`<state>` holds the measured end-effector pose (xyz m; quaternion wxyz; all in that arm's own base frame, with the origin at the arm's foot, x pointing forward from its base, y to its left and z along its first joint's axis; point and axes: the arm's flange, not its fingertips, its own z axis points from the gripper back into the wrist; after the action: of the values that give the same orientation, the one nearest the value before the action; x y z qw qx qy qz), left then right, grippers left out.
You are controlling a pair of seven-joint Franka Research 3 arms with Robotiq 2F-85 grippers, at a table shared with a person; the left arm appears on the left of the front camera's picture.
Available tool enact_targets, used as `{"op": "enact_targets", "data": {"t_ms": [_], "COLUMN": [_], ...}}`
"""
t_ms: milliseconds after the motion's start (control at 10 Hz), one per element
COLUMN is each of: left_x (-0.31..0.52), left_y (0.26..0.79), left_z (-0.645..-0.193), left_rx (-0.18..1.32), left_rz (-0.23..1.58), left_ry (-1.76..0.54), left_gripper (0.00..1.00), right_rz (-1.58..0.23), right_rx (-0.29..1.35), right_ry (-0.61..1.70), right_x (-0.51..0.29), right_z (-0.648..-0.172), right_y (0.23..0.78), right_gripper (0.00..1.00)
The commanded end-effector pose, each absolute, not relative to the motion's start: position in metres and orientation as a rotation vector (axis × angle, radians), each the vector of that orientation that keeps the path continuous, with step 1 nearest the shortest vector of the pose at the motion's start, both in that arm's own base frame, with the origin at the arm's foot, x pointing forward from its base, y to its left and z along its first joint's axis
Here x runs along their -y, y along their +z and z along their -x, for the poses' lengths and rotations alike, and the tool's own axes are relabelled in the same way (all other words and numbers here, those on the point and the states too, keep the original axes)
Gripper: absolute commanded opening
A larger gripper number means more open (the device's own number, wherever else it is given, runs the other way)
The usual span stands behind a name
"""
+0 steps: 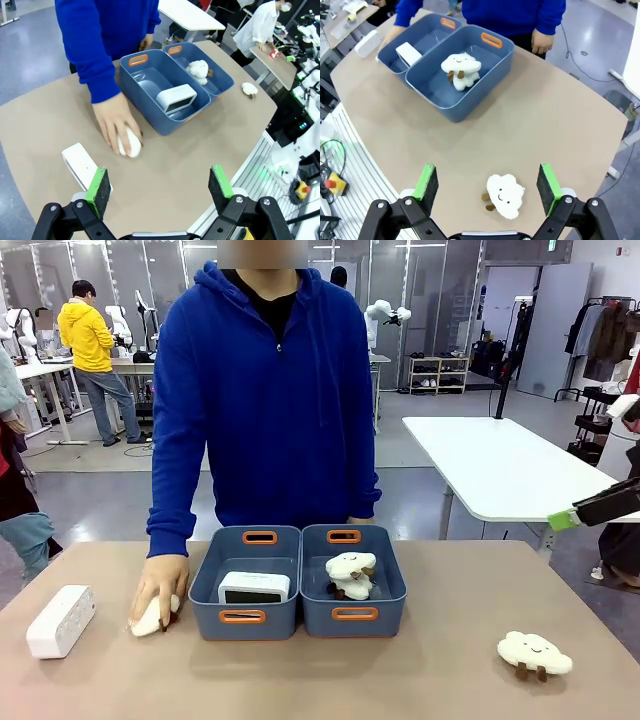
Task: Sort the digital clocks into the basket.
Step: Pick up the Digital clock from the table and place it into the empty Plastic storage basket.
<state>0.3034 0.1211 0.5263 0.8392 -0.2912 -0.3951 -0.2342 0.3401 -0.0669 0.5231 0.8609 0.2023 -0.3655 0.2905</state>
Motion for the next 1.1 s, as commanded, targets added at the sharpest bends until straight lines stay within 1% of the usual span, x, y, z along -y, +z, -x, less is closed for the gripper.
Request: {"op": "enact_targets", "data": {"t_ms": [0,100,200,400,500,600,700,1000], "left_x": [-0.122,-0.122,-0.122,-0.121,-0.104,-0.094,-0.087,-0.075], "left_y": [0.526,0.526,0.526,0.526,0.527,0.524,0.521,0.501], "left_z": [-0.305,-0.305,-0.305,-0.303,-0.321,-0.334,-0.344,-0.362], "left_rx": [0.851,0.851,0.851,0.835,0.725,0.629,0.548,0.356], "left_rz": [0.636,0.636,0.636,0.616,0.505,0.451,0.406,0.295], "left_ry": [-0.516,-0.516,-0.516,-0.495,-0.494,-0.488,-0.435,-0.374], "left_gripper": [1.0,1.0,1.0,1.0,1.0,1.0,1.0,1.0], "right_rz": [-0.542,-0.596,-0.465,-0.465,-0.465,-0.465,-0.465,-0.465], "right_rx": [0.748,0.686,0.761,0.761,0.761,0.761,0.761,0.761], "right_ry": [0.624,0.63,0.613,0.613,0.613,0.613,0.613,0.613], "right_x": [0.063,0.057,0.068,0.068,0.068,0.068,0.068,0.068], "right_z": [-0.341,-0.347,-0.339,-0.339,-0.339,-0.339,-0.339,-0.339], "right_y": [0.511,0.505,0.519,0.519,0.519,0.519,0.519,0.519], "right_gripper": [1.0,1.0,1.0,1.0,1.0,1.0,1.0,1.0]}}
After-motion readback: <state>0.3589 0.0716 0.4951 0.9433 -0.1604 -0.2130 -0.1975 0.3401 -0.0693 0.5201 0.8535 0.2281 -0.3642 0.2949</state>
